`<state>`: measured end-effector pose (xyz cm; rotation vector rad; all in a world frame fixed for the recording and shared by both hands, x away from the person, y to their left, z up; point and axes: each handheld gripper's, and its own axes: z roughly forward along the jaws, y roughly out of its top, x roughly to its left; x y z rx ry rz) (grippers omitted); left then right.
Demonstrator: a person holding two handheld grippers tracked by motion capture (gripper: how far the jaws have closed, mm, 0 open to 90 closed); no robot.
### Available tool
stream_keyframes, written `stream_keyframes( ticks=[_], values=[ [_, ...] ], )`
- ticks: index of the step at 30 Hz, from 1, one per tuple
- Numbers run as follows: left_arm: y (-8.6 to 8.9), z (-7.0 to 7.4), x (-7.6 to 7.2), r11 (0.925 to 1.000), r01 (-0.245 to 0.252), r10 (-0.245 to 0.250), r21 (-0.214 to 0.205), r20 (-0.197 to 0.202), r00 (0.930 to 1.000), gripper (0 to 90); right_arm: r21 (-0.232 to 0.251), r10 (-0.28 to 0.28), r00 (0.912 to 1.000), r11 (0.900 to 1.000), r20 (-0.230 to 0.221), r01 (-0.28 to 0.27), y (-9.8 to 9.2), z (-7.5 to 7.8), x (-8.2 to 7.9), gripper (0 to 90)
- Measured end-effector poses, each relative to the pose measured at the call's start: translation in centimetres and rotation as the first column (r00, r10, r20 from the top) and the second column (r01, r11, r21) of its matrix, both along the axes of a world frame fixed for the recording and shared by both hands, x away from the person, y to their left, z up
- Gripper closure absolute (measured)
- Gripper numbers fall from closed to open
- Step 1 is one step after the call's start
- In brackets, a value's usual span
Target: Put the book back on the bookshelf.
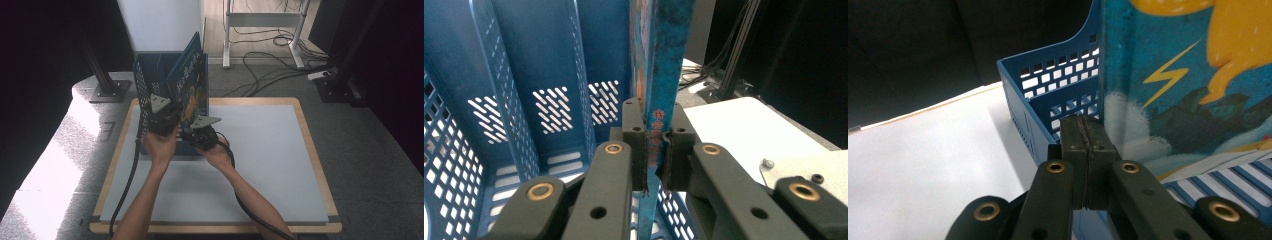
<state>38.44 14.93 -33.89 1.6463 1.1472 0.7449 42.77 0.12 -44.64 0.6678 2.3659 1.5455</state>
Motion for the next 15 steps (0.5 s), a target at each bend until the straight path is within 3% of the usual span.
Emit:
stream_keyframes(
  ticks=[3,6,15],
  values=[
    [0.1,-0.5,0.0,0.9999,-0.005,0.005,0.013,-0.016,0.9999,83.6,-0.010,0.022,0.9998,0.9997,-0.002,-0.022,0.3,-0.3,-0.3,88.9],
    [0.1,-0.9,0.1,0.9999,-0.006,0.006,0.011,-0.020,0.9998,83.6,-0.022,0.009,0.9999,0.9997,0.011,-0.008,0.6,-0.4,-0.5,88.3],
    [0.6,-2.6,1.0,1.0000,-0.004,0.003,-0.008,-0.069,0.9976,83.6,-0.012,0.024,0.9996,0.9996,-0.017,-0.024,0.0,-0.8,-0.5,84.2]
  ],
)
